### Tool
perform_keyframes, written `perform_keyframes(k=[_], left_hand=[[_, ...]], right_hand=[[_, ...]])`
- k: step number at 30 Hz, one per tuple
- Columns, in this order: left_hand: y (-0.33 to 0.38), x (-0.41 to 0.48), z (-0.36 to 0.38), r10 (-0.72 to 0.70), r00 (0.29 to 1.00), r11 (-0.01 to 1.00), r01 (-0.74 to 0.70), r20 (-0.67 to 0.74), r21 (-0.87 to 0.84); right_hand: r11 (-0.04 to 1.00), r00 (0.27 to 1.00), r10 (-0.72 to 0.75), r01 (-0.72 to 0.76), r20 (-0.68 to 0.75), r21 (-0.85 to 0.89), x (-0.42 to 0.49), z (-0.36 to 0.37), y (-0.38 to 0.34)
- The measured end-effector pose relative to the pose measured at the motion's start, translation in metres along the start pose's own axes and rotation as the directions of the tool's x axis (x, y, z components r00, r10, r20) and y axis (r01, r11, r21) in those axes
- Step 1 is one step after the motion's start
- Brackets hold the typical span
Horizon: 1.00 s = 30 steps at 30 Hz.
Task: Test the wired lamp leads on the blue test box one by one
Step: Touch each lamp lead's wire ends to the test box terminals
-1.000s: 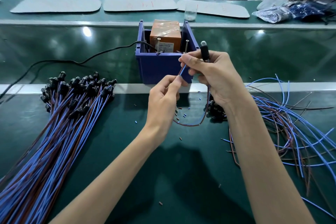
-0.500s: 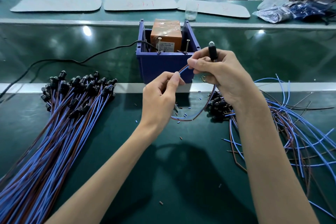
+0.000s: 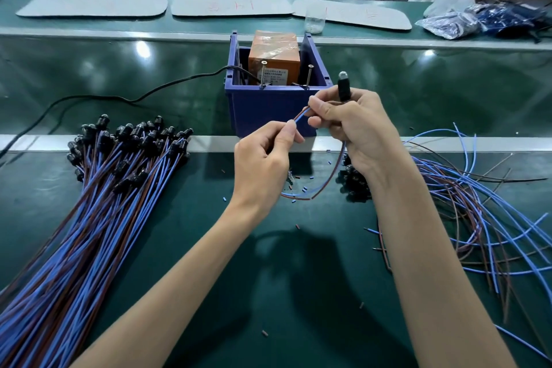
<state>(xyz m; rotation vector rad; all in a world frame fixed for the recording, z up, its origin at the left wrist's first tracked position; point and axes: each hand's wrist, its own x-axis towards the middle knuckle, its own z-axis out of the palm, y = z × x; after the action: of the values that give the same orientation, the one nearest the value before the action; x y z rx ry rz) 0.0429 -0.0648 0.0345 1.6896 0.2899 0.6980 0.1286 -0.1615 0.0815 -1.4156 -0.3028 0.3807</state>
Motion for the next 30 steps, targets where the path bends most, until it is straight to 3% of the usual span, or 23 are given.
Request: perform_keyframes(k=[7,11,17,26,30], left_hand=[[-0.005,-0.001,-0.005,-0.014,0.998,0.997,0.009,-0.057,-0.078],[-0.009,-0.003,0.001,-0.026,0.999,0.987,0.022,-0.022,-0.16],[-0.014,-0.003,0.002,-0.045,0.999,0.984,0.041,-0.024,-0.174],[-0.013,-0.005,0.005,-0.09,0.995,0.961,0.077,-0.037,-0.265],[-0.006,0.005,0.003,-0.162,0.985,0.896,0.119,-0.066,-0.428]], right_hand=[[0.994,0.99,-0.006,0.022,-0.144,0.112,0.009,-0.011,-0.002],[0.997,0.999,0.034,-0.033,0.009,-0.073,0.006,-0.004,0.005],[0.999,0.987,0.034,-0.038,0.157,0.019,0.003,-0.002,0.002],[0.997,0.997,-0.058,0.06,-0.043,0.05,0.001,-0.003,0.0],[0.999,0.999,-0.032,0.032,-0.003,-0.044,0.0,-0.002,0.002]])
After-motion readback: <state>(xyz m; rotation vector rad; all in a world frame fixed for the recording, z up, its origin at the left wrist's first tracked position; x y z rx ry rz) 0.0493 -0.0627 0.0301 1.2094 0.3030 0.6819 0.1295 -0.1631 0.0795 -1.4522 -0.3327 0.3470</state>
